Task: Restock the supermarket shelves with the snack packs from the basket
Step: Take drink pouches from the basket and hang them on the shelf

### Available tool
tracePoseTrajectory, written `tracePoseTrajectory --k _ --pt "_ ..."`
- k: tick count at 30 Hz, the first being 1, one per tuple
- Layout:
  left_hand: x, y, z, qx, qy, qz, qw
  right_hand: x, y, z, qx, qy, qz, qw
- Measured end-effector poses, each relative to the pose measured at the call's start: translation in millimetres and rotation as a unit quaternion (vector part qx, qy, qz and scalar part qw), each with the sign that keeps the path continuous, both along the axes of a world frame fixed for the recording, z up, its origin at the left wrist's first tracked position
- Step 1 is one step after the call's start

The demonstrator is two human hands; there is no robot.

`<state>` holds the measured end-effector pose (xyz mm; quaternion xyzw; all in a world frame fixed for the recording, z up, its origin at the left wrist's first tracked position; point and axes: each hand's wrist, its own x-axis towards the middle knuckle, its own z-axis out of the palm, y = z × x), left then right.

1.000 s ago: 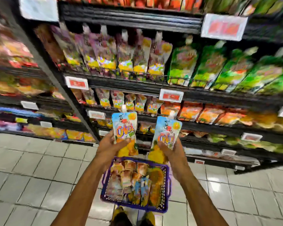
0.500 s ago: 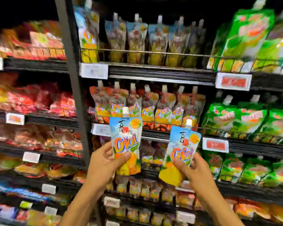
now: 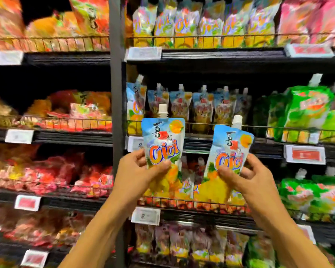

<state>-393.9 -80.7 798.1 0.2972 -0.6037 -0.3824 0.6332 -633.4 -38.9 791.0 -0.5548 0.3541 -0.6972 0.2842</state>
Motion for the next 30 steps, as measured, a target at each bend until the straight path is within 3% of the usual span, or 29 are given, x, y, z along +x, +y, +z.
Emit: tracePoseTrajectory --k 5,14,21,25,30 --pt "2 -11 44 -0.035 0.013 0.033 0.999 0 -9 34 -0.054 0.023 -0.004 0.998" --pt "-5 -55 127 -0.155 0.002 0.183 0.971 -5 -30 64 -0.102 0.072 -0.029 0.992" --pt "0 -93 129 -0.129 -0.018 0.274 0.953 -5 -38 70 -0.113 0.054 -0.042 0.991" --pt "-1 -99 118 -0.156 -0.104 0.332 0.924 -7 -42 70 -0.113 0.055 -0.040 0.991" --pt "0 -100 112 -0.168 -0.152 0.379 0.897 -5 -47 73 -0.115 0.061 -0.033 0.991"
